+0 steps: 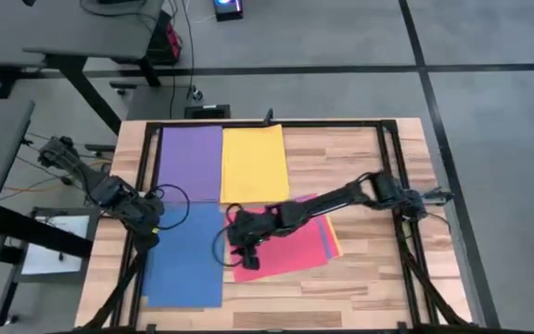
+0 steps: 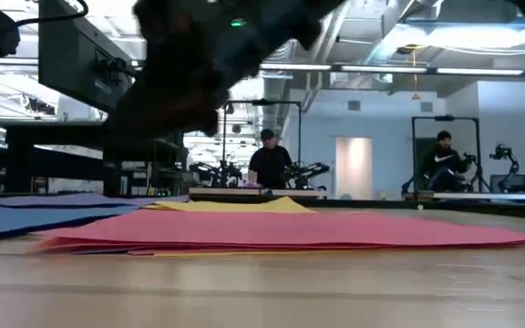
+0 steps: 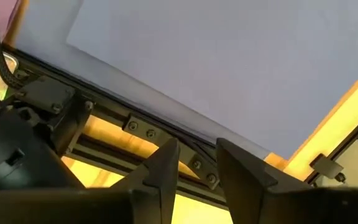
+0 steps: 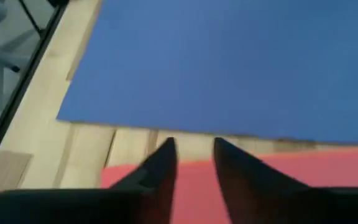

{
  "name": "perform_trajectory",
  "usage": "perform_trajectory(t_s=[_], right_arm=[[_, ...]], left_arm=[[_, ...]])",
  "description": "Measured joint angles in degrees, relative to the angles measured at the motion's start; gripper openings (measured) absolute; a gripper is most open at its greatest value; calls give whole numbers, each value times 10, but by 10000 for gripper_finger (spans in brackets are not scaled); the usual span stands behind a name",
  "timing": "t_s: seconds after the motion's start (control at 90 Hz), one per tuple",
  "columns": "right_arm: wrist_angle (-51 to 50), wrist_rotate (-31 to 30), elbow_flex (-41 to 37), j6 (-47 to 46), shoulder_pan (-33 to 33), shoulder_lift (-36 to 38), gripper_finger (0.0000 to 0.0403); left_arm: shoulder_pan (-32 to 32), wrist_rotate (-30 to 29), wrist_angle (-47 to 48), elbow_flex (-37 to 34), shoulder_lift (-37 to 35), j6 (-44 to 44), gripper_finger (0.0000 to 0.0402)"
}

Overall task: Organize paper
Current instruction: Stack the blue paper on top of the blue paper

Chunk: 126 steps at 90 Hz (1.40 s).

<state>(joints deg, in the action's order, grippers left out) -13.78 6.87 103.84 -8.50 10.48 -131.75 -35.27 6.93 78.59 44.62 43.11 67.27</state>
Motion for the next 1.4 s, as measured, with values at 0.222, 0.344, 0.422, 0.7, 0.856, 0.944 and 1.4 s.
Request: perform_trajectory(t_s=[0.222,0.344,0.422,0.7,0.856,0.944,1.4], right_arm=[[-18,0,86,-20,2,-83,6],[-30,4,92,-18,7,-90,2],[-49,4,92,-15,10,-91,1],[-7,7,91,-18,15,-120,0],[12,8,91,-9,9,-125,0],[12,4,91,-1,2,-125,0],[27,-9,90,-22,-10,-115,0]], left_arm=[[0,-23,-1,0,0,-2,91],[0,-23,-1,0,0,-2,91],[0,-23,-1,0,0,-2,91],[0,-26,-1,0,0,-9,91],[0,-26,-5,0,0,-3,91],[0,-27,-16,0,0,-3,91],[0,-27,-37,0,0,-4,91]])
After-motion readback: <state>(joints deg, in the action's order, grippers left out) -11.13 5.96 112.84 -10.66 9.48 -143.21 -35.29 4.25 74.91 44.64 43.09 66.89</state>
